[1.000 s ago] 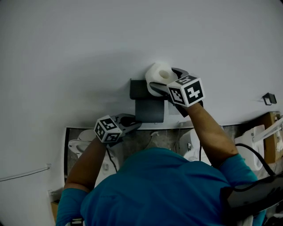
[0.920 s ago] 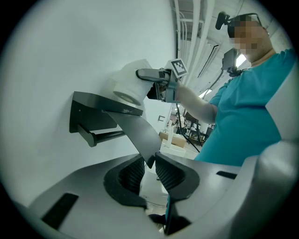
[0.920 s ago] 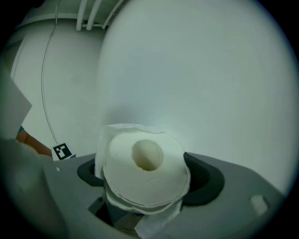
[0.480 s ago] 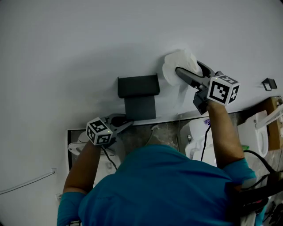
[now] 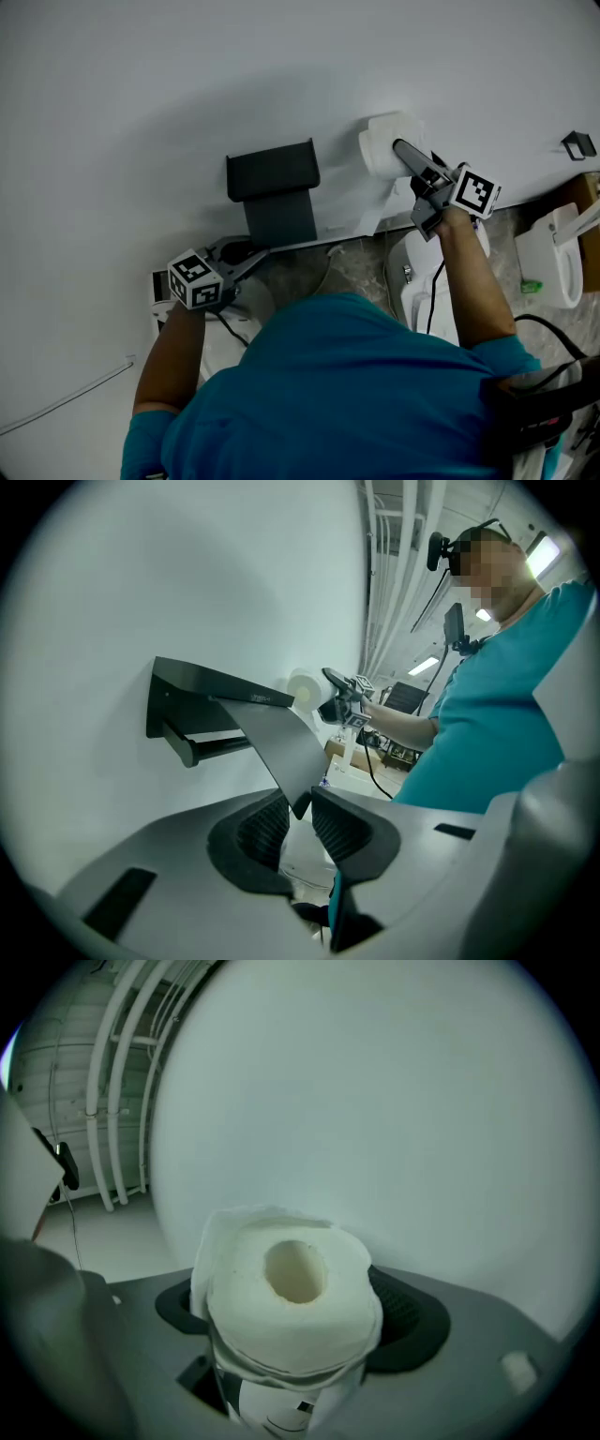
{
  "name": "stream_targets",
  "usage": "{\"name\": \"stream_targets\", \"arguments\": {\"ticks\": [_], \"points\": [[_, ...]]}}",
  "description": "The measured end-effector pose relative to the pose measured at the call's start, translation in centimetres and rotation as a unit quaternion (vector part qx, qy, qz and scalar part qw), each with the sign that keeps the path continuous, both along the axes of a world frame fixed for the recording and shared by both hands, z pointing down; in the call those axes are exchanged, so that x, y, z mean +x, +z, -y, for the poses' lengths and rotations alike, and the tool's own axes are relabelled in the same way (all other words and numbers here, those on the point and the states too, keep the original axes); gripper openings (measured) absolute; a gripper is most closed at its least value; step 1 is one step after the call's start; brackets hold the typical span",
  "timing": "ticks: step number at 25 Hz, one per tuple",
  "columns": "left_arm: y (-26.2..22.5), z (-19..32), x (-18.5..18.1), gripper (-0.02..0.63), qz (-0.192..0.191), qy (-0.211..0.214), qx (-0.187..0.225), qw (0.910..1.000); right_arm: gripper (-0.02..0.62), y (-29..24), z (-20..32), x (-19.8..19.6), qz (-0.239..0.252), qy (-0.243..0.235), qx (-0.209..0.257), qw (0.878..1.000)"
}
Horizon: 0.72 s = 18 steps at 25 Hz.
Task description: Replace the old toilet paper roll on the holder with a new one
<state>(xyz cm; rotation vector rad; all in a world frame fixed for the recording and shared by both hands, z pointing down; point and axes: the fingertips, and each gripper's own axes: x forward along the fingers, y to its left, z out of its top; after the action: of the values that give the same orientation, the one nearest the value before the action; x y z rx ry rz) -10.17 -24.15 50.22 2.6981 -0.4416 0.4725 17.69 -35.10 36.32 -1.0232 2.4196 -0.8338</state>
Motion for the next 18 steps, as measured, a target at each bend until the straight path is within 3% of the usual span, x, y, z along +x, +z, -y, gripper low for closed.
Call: {"name": "stream_targets", "arguments": {"ticks": [10, 18], "points": [[-3.7, 1.1, 2.9, 0.069, 0.026, -0.008, -0.012, 0.9996, 0.437, 5.2, 1.5, 0.4, 0.098, -0.037, -0.063, 0.993], [-0.7, 0.2, 0.4, 0.070, 0.029, -0.009, -0.012, 0.9995, 0.437, 12.7, 1.0, -4.6, 0.158, -0.039, -0.119, 0.979]]}}
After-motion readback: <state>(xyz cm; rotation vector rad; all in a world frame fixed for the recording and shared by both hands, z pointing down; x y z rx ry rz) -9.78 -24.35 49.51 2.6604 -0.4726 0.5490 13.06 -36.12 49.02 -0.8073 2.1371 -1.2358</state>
